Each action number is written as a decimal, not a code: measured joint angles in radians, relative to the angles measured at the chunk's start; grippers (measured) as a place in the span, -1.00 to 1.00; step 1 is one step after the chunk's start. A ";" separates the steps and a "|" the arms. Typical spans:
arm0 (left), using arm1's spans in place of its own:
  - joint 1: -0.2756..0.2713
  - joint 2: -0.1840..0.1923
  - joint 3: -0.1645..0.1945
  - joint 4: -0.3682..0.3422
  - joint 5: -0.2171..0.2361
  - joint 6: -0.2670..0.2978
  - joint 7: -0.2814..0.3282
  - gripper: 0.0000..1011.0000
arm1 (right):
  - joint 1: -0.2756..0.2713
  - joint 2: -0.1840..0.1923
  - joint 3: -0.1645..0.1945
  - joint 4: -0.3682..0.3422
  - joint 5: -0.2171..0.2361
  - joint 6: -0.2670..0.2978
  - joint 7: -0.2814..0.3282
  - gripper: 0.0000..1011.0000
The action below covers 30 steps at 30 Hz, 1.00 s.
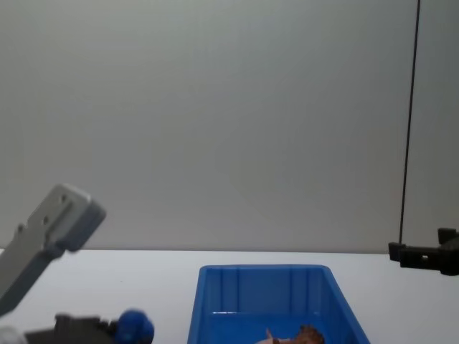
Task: Pick up the two dolls from the table and place them into the box.
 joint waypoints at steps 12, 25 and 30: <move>-0.058 -0.036 0.002 -0.042 0.063 -0.017 -0.035 -0.32 | 0.000 0.000 0.000 0.000 0.000 0.000 0.000 0.98; -0.131 -0.117 0.039 0.006 0.101 -0.060 -0.104 0.08 | 0.000 0.000 0.000 0.000 0.000 0.000 0.000 0.98; -0.152 -0.143 0.052 0.029 0.107 -0.078 -0.126 0.37 | 0.000 0.000 0.000 0.000 0.000 0.000 0.000 0.98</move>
